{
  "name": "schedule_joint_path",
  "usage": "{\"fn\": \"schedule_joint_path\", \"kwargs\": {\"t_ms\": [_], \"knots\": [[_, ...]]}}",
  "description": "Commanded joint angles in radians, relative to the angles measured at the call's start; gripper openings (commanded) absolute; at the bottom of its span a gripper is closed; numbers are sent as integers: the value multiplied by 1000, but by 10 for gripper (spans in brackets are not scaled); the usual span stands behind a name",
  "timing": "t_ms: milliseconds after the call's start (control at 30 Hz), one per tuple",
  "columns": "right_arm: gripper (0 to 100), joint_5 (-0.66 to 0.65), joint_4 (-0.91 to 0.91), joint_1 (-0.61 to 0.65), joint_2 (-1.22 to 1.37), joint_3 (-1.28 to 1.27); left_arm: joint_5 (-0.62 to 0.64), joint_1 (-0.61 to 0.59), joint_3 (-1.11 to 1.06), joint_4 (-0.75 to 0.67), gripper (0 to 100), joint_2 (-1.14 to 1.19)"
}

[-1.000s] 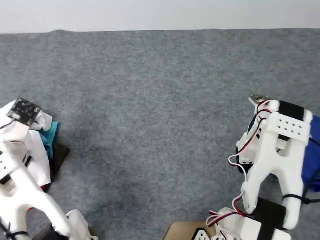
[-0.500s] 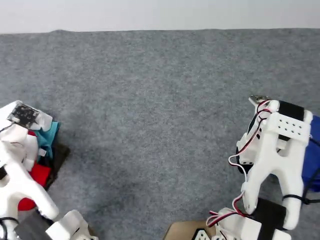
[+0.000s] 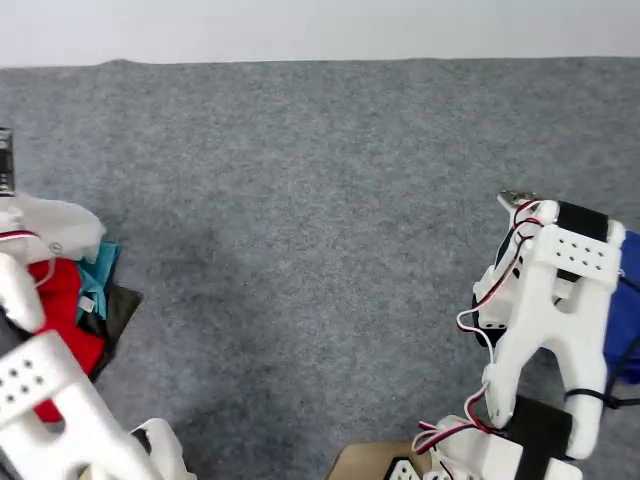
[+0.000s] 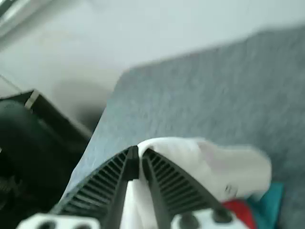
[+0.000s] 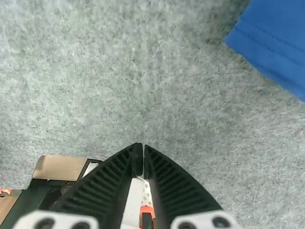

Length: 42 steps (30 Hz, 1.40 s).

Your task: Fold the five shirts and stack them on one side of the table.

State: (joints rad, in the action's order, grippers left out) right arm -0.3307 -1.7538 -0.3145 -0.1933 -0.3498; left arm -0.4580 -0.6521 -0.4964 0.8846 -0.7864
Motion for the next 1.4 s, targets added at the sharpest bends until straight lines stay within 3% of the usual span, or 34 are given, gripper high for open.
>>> {"fn": "schedule_joint_path", "kwargs": {"t_ms": [0,200,367,600,900,1100,1367], "knots": [[9,12,-36,10,-54,5,80,140,39,-60,5,-110],[9,12,-36,10,-48,5,192,450,44,-175,5,-203],[9,12,-36,10,-47,5,189,738,44,-258,6,-221],[9,12,-36,10,-47,5,189,980,76,-307,6,-183],[9,12,-33,10,-45,5,195,1008,151,-302,6,-26],[9,12,-28,12,-45,5,195,1014,142,-218,6,-11],[9,12,-33,12,-45,3,192,885,-110,-204,8,-21]]}}
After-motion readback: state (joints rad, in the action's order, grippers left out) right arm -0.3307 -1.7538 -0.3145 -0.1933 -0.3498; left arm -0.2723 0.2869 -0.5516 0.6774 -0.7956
